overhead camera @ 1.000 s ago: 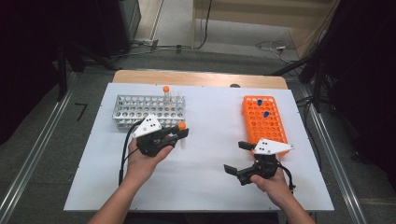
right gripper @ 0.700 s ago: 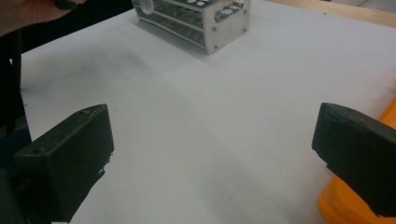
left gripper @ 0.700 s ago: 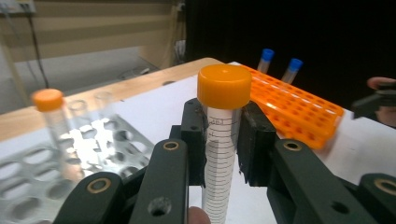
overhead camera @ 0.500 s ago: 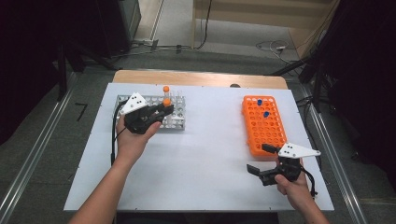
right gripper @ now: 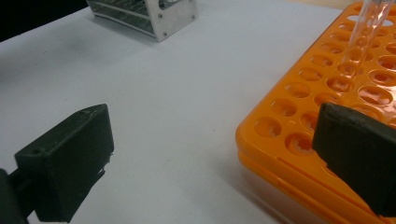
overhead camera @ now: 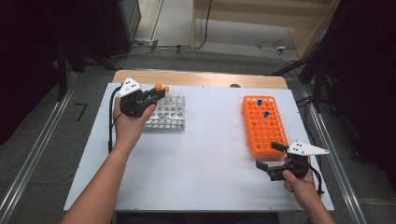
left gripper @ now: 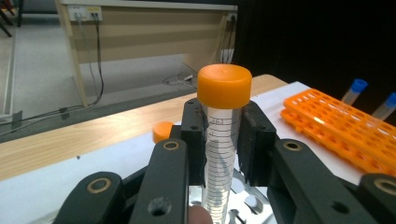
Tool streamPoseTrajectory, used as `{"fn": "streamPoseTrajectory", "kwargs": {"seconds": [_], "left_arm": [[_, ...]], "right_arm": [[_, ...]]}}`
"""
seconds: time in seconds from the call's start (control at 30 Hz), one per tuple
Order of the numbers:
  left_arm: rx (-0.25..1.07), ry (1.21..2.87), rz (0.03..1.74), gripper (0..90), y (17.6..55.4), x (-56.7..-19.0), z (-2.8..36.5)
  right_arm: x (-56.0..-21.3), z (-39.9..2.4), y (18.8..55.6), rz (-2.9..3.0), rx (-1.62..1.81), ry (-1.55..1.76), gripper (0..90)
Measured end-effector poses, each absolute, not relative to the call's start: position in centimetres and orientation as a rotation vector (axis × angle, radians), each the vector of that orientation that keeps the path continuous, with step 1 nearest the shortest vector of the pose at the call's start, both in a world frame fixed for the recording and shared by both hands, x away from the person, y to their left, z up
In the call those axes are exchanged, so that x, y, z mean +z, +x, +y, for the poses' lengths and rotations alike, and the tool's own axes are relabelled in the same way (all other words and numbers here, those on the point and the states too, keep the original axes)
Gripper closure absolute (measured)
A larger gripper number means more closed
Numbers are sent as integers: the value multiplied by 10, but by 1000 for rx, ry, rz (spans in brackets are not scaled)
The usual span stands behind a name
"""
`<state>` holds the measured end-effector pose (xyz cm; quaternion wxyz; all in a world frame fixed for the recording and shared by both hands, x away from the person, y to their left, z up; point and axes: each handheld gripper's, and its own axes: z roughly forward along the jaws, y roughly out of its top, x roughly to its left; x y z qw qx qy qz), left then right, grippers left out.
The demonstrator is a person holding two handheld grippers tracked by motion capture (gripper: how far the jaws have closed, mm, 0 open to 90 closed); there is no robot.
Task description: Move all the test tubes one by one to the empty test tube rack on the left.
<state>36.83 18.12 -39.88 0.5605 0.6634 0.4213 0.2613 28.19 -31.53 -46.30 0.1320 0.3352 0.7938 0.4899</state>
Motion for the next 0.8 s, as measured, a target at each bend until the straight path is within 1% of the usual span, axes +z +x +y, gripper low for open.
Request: {"fn": "streamPoseTrajectory", "kwargs": {"seconds": [0.4, 0.57, 0.7, 0.8], "left_arm": [[640, 1535, 1050, 751, 400, -400, 187], [641, 1517, 1095, 752, 411, -406, 188], [665, 1537, 1113, 751, 417, -413, 189], [653, 1521, 1125, 752, 421, -414, 190]], "right_arm": [[-465, -320, 285, 2291, 1408, 986, 0], [-467, -321, 286, 2290, 1404, 997, 0], [-468, -322, 286, 2288, 1399, 1004, 0], [-468, -322, 286, 2286, 1401, 1008, 0]]}}
